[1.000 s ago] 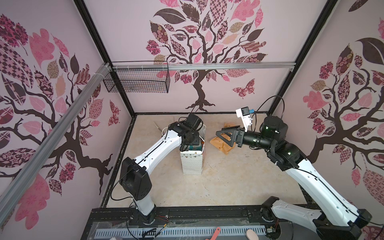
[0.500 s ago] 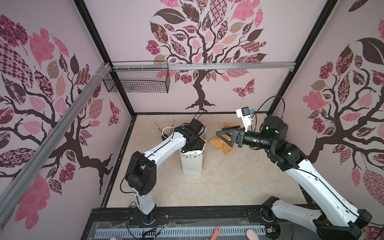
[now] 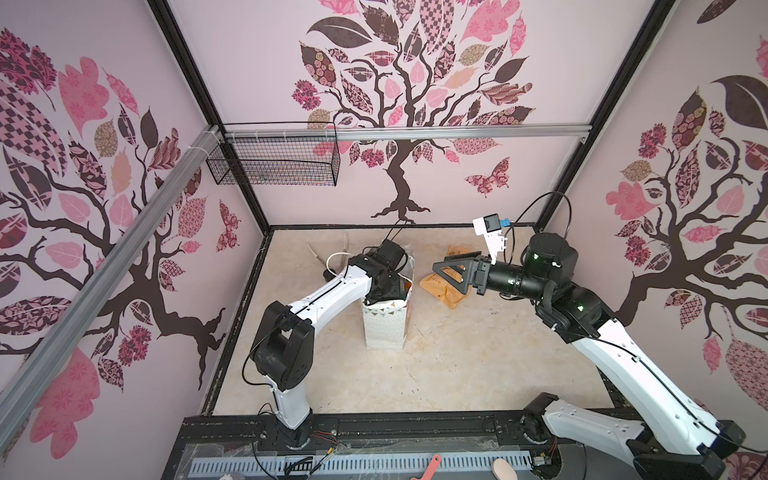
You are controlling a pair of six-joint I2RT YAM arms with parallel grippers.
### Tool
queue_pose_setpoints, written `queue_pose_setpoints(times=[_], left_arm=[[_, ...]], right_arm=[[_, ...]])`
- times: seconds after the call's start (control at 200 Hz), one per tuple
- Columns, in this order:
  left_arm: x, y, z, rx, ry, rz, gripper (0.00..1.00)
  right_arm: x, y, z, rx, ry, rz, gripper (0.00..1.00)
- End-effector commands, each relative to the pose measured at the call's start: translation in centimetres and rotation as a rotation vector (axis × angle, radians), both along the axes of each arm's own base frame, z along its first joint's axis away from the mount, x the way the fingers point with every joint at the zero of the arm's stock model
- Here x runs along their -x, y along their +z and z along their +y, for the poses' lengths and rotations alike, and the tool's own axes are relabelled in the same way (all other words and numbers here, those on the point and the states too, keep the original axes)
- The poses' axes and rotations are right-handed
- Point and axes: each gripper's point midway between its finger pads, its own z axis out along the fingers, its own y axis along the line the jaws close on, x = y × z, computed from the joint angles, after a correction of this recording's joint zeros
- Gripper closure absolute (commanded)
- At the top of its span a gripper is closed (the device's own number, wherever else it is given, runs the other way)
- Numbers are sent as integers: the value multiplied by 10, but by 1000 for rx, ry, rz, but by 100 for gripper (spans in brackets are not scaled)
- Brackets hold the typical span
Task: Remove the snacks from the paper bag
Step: 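Lower the left gripper into the bag and close on the teal pack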
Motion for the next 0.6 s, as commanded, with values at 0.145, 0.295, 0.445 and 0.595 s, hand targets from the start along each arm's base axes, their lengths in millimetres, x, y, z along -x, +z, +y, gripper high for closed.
queue_pose_setpoints(times=[0.145,0.295,0.445,0.595], left_arm=[[14,-3,0,3,-28,41,100],[11,20,0,23,-33,-8,100],[7,51,2,42,-28,-84,100],[5,81,7,50,-21,-147,100]], right_arm=[[8,11,-3,-21,7,-26,2],[8,10,-4,-19,3,-25,2],[7,10,-3,-20,2,-24,1],[7,10,-3,-21,0,-22,1]])
